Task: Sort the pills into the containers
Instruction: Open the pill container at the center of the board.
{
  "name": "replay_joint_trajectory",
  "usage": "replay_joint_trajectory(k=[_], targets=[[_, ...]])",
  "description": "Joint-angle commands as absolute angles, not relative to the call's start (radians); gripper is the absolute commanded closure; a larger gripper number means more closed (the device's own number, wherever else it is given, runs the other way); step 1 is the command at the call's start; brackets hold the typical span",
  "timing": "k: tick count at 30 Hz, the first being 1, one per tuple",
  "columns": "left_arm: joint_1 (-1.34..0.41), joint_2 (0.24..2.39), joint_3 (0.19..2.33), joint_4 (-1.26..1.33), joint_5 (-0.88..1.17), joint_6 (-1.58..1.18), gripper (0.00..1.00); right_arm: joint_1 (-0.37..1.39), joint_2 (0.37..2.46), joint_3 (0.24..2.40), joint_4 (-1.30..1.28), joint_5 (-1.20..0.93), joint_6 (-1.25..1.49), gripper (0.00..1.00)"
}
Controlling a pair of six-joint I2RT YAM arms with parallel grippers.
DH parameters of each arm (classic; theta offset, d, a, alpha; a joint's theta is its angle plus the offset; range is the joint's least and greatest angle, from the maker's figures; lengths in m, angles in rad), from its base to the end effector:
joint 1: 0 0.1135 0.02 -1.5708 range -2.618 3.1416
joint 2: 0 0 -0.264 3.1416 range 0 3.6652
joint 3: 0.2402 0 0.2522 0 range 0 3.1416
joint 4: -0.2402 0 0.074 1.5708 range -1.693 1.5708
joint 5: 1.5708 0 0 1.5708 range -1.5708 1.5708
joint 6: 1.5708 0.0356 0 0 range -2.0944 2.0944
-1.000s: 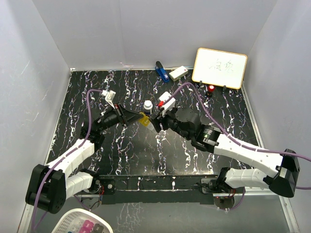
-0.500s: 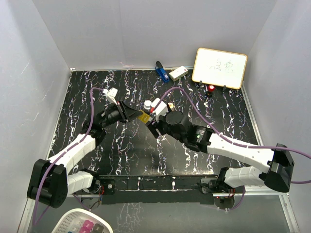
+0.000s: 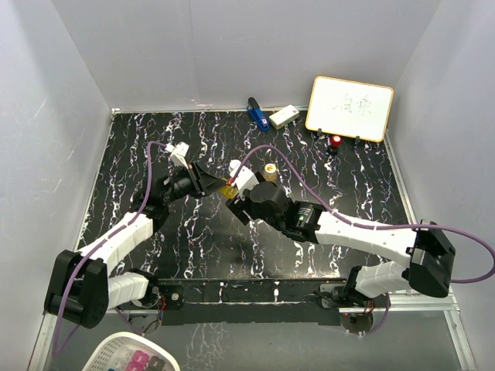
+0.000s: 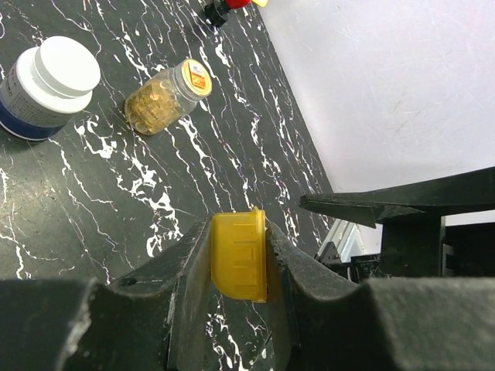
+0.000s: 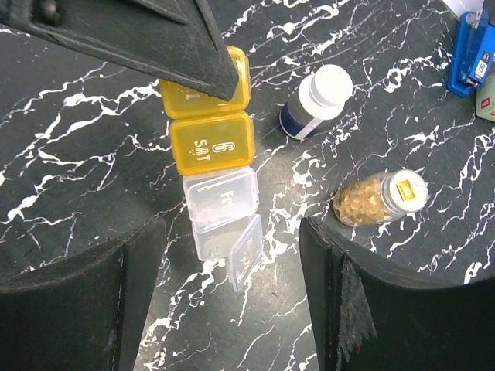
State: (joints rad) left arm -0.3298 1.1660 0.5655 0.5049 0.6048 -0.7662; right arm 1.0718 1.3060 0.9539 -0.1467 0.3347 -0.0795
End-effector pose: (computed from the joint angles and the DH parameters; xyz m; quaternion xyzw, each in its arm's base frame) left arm 0.2346 -0.1017 0.2574 0.0426 0.7331 -0.5226 0.4332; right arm 0.1519 0.2543 0.2887 -0.3901 0.7574 0.1138 0.5110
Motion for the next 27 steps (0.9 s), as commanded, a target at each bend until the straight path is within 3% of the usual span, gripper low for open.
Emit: replay_joint_trajectory(k=[1, 9, 22, 27], targets=[[-0.333, 1.123, 0.597, 0.494, 0.61, -0.758, 1.0, 1.076, 1.309, 0.969, -0.063, 0.396, -0.094, 0.33], [-0.334, 1.116, 0.593, 0.497, 0.616, -0.757, 1.0, 1.077, 1.292, 0.941, -0.024, 0.436, -0.087, 0.39], [-0.333, 1.099, 0.559, 0.586, 0.662, -0.815, 1.0, 1.077, 1.296, 0.905, 0.031, 0.517, -0.072, 0.62], [-0.333, 1.093, 0.558, 0.582, 0.665, -0.818, 1.0, 1.077, 1.268, 0.888, 0.063, 0.536, -0.071, 0.65]])
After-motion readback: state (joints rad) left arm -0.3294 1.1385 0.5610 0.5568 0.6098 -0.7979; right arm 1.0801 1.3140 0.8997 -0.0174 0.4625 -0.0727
